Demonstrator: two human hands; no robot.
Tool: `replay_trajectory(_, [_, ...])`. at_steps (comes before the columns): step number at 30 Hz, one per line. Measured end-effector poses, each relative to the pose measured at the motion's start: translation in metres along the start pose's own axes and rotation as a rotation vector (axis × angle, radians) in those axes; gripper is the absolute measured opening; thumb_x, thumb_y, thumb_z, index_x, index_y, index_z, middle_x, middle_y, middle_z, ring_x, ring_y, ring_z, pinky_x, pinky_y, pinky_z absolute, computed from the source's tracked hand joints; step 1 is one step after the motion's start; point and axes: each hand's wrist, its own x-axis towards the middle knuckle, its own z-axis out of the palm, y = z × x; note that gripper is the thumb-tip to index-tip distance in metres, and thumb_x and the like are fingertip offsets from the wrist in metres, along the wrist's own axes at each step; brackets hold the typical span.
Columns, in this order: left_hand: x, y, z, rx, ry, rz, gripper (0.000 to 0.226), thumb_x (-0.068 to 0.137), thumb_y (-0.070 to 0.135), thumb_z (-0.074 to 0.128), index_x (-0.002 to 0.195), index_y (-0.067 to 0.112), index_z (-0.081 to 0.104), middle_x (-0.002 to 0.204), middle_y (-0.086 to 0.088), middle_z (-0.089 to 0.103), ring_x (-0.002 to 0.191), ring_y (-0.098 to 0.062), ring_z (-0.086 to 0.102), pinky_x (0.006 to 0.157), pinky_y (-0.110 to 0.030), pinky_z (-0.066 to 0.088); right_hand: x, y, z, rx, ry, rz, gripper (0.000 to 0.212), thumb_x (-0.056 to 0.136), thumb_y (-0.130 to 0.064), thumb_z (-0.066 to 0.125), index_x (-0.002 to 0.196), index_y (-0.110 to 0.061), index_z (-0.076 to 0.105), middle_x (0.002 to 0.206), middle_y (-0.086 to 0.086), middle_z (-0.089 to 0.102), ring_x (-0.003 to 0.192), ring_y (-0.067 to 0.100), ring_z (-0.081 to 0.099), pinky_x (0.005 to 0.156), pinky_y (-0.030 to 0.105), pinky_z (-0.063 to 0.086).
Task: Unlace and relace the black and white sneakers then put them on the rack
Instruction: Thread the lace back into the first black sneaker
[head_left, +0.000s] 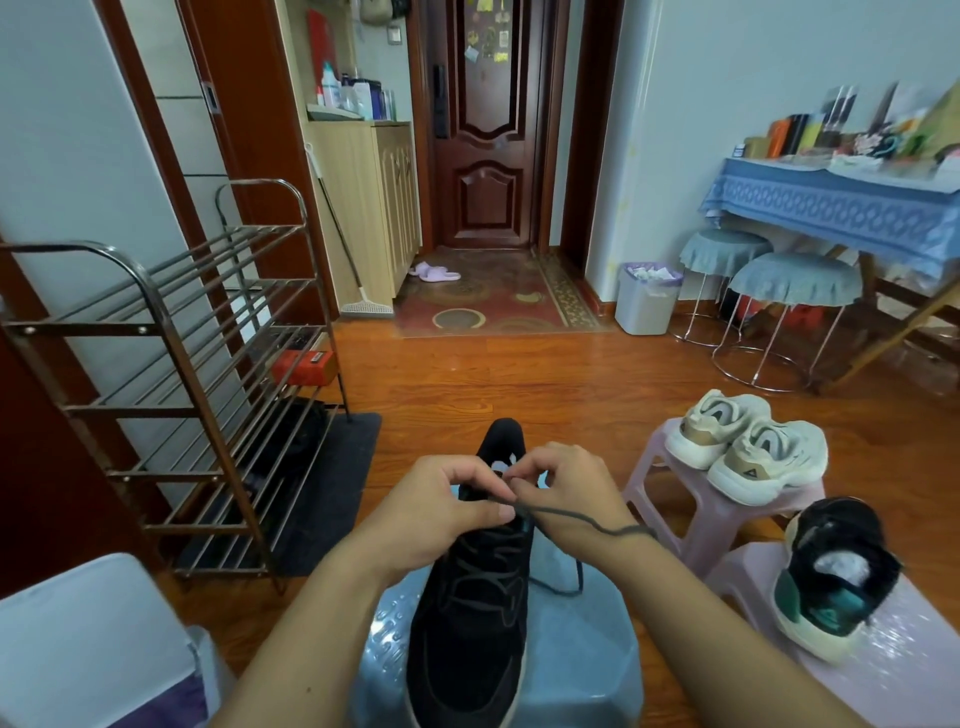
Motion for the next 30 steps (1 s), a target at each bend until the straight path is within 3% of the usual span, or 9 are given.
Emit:
replay_trajectory(4, [0.006, -0.004, 0.015, 0.123, 0.301, 0.076, 0.028, 0.084, 0.006, 0.075, 0.072, 0.023, 0.056, 0.075, 0.009, 0.059, 0.07, -0.006, 0.054, 0.069, -0.027, 0.046, 0.0, 0.0, -0.002, 0.16, -0.019, 0.033, 0.006, 0.085, -0.017, 0.076, 0.079, -0.017, 0.078, 0.073, -0.008, 0.068, 0.061, -0.003, 0.056, 0.057, 0.014, 0.041])
replay_trajectory(8, [0.012, -0.009, 0.036, 0.415, 0.619, 0.214, 0.031, 0.085, 0.006, 0.067, 0.075, 0.024, 0.043, 0.08, 0.008, 0.044, 0.072, -0.01, 0.046, 0.057, -0.025, 0.035, 0.002, 0.004, 0.0, 0.167, -0.14, 0.062, 0.015, 0.085, -0.03, 0.073, 0.072, -0.024, 0.069, 0.07, -0.007, 0.065, 0.067, 0.014, 0.058, 0.065, 0.04, 0.048])
replay_trajectory(11, [0.014, -0.012, 0.032, 0.477, 0.608, 0.248, 0.031, 0.092, 0.025, 0.069, 0.076, 0.025, 0.043, 0.075, 0.009, 0.047, 0.071, -0.01, 0.046, 0.056, -0.025, 0.035, 0.008, 0.009, -0.007, 0.325, -0.211, 0.028, 0.013, 0.098, -0.031, 0.061, 0.093, -0.028, 0.073, 0.087, 0.002, 0.07, 0.08, 0.025, 0.061, 0.076, 0.045, 0.049])
replay_trajectory(13, [0.012, -0.01, 0.027, 0.571, 0.549, 0.218, 0.036, 0.094, 0.037, 0.066, 0.071, 0.025, 0.041, 0.067, 0.007, 0.047, 0.064, -0.012, 0.046, 0.055, -0.034, 0.039, 0.01, 0.01, -0.006, 0.316, -0.202, -0.081, 0.016, 0.099, -0.02, 0.062, 0.104, -0.025, 0.077, 0.095, -0.004, 0.075, 0.09, 0.017, 0.065, 0.083, 0.037, 0.053])
replay_trajectory(17, [0.004, -0.007, 0.009, 0.547, 0.309, 0.101, 0.043, 0.096, 0.047, 0.062, 0.064, 0.023, 0.047, 0.058, 0.007, 0.046, 0.058, -0.014, 0.045, 0.055, -0.037, 0.039, 0.02, 0.026, -0.018, -0.279, 0.209, -0.415, 0.008, 0.089, -0.013, 0.072, 0.089, -0.019, 0.078, 0.074, -0.013, 0.062, 0.075, 0.015, 0.052, 0.062, 0.026, 0.042])
replay_trajectory(21, [-0.022, -0.016, -0.001, 0.181, -0.026, -0.15, 0.045, 0.101, 0.039, 0.06, 0.062, 0.019, 0.05, 0.061, 0.005, 0.046, 0.059, -0.013, 0.047, 0.064, -0.033, 0.044, 0.018, 0.056, -0.017, -0.616, 0.293, -0.324, 0.01, 0.088, -0.014, 0.072, 0.078, -0.016, 0.069, 0.073, -0.004, 0.052, 0.072, 0.021, 0.051, 0.052, 0.035, 0.044])
replay_trajectory(24, [-0.029, -0.014, 0.005, -0.164, 0.202, -0.244, 0.036, 0.104, 0.027, 0.055, 0.075, 0.011, 0.067, 0.072, -0.004, 0.066, 0.066, -0.018, 0.06, 0.07, -0.035, 0.049, 0.015, 0.043, -0.006, -0.231, 0.239, -0.145, 0.011, 0.092, -0.014, 0.062, 0.081, -0.016, 0.065, 0.081, -0.005, 0.053, 0.074, 0.012, 0.053, 0.063, 0.03, 0.046])
replay_trajectory(27, [-0.021, -0.012, -0.002, -0.921, 0.469, -0.389, 0.026, 0.101, 0.018, 0.051, 0.092, 0.004, 0.07, 0.092, -0.012, 0.075, 0.09, -0.026, 0.074, 0.091, -0.04, 0.053, 0.018, 0.026, -0.012, 0.325, 0.243, 0.069, 0.014, 0.096, -0.015, 0.061, 0.085, -0.018, 0.069, 0.09, -0.001, 0.063, 0.079, 0.014, 0.059, 0.071, 0.031, 0.049])
replay_trajectory(30, [-0.02, -0.014, -0.004, -1.305, 0.419, -0.503, 0.04, 0.109, 0.03, 0.038, 0.081, 0.008, 0.054, 0.066, -0.01, 0.056, 0.079, -0.029, 0.074, 0.095, -0.049, 0.053, 0.012, 0.036, -0.009, 0.025, 0.322, -0.029, 0.012, 0.097, -0.01, 0.06, 0.088, -0.015, 0.066, 0.088, -0.002, 0.058, 0.071, 0.016, 0.056, 0.065, 0.031, 0.044])
